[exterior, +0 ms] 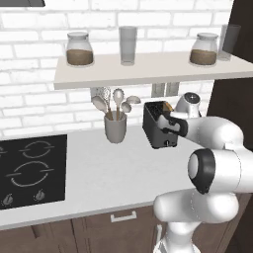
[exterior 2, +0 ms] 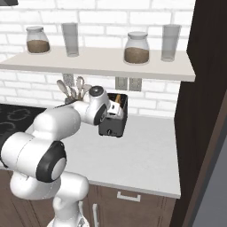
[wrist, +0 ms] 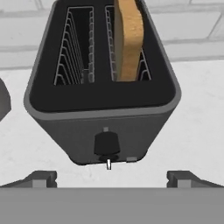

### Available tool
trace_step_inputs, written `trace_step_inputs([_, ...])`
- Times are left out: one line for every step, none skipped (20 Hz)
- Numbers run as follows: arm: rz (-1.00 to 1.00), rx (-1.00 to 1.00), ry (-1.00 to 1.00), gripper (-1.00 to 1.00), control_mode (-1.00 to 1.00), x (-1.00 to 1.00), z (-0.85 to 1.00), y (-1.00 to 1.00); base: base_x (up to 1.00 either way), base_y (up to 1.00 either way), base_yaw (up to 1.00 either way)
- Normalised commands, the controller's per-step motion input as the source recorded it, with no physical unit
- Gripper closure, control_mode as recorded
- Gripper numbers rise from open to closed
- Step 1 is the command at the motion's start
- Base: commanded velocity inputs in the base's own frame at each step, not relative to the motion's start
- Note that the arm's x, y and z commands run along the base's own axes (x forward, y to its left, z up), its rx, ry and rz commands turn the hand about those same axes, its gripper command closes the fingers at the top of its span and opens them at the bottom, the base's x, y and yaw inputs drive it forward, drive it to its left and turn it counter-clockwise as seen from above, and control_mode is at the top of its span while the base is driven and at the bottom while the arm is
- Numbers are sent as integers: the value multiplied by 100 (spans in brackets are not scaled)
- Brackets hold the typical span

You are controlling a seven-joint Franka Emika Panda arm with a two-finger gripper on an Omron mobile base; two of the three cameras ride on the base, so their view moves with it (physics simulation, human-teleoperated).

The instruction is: Start the toaster. Once the lever pops up, take the bread to the plate on the dining counter.

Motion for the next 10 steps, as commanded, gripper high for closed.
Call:
trace_step_inputs([0, 0, 0, -100, -100, 0, -33, -34, 0, 0, 0])
trace_step_inputs([0, 0, 0, -100, -100, 0, -14, -24, 0, 0, 0])
trace_step_inputs([0, 0, 0, -100, -100, 0, 0, 0, 0, 0, 0])
trace_step_inputs([0, 0, 0, -100, -100, 0, 0, 0, 0, 0, 0])
trace_step_inputs([0, 0, 0, -100, -100, 0, 0, 0, 0, 0, 0])
trace_step_inputs([0, 0, 0, -100, -100, 0, 0, 0, 0, 0, 0])
trace_step_inputs([0, 0, 0, -100, -100, 0, 0, 0, 0, 0, 0])
trace_step_inputs([0, 0, 0, -100, -100, 0, 0, 0, 0, 0, 0])
trace_step_inputs([0, 0, 0, -100, -100, 0, 0, 0, 0, 0, 0])
trace_step_inputs([0, 0, 0, -100, -100, 0, 0, 0, 0, 0, 0])
